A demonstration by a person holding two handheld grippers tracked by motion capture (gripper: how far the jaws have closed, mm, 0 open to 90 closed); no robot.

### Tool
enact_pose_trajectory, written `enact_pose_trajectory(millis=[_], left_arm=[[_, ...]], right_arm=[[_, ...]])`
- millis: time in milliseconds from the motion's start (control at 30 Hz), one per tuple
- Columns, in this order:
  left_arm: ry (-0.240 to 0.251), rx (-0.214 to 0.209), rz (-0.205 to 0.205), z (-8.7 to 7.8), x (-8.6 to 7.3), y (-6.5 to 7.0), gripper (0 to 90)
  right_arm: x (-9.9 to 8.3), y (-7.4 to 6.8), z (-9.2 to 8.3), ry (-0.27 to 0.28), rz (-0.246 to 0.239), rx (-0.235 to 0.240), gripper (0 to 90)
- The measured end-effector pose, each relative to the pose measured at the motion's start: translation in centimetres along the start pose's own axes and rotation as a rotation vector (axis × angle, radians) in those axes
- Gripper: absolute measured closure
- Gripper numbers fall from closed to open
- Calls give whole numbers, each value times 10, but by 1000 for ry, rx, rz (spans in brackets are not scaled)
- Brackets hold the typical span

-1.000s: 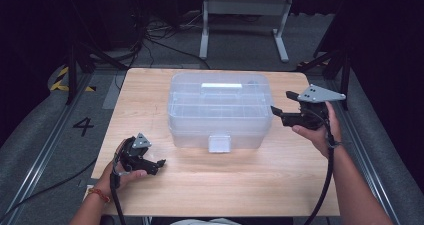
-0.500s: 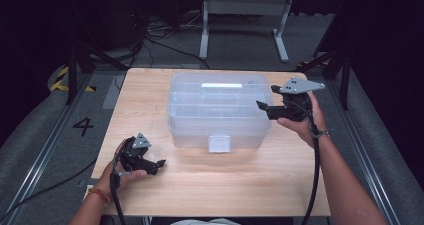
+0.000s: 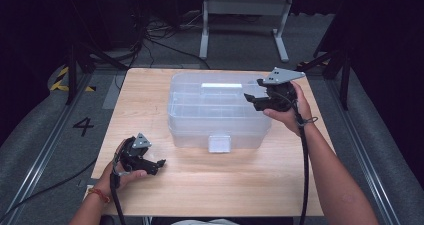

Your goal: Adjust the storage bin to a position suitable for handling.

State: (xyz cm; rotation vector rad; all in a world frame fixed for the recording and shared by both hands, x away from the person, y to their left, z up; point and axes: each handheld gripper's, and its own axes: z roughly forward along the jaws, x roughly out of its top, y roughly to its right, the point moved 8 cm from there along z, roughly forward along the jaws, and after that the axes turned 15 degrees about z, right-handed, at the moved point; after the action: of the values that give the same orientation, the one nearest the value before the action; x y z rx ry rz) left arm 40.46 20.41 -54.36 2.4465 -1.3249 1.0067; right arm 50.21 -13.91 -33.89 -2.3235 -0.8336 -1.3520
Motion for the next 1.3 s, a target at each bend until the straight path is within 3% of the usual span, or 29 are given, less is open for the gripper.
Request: enact_pose_trajectory(millis=[400,567,1000,1300], left_arm=[[-1,0,2,0,0,0,1],[0,0,0,0,0,0,1],[0,0,1,0,0,0,1],[2,-2,1,0,0,0,9]], right_arm=[[5,-7,18,-39,-20,33,507],[4,-8,25,-65,-16,63,651],[8,-16,36,-93,-62,59,733],[8,-16,36,-96,-79,57,739]])
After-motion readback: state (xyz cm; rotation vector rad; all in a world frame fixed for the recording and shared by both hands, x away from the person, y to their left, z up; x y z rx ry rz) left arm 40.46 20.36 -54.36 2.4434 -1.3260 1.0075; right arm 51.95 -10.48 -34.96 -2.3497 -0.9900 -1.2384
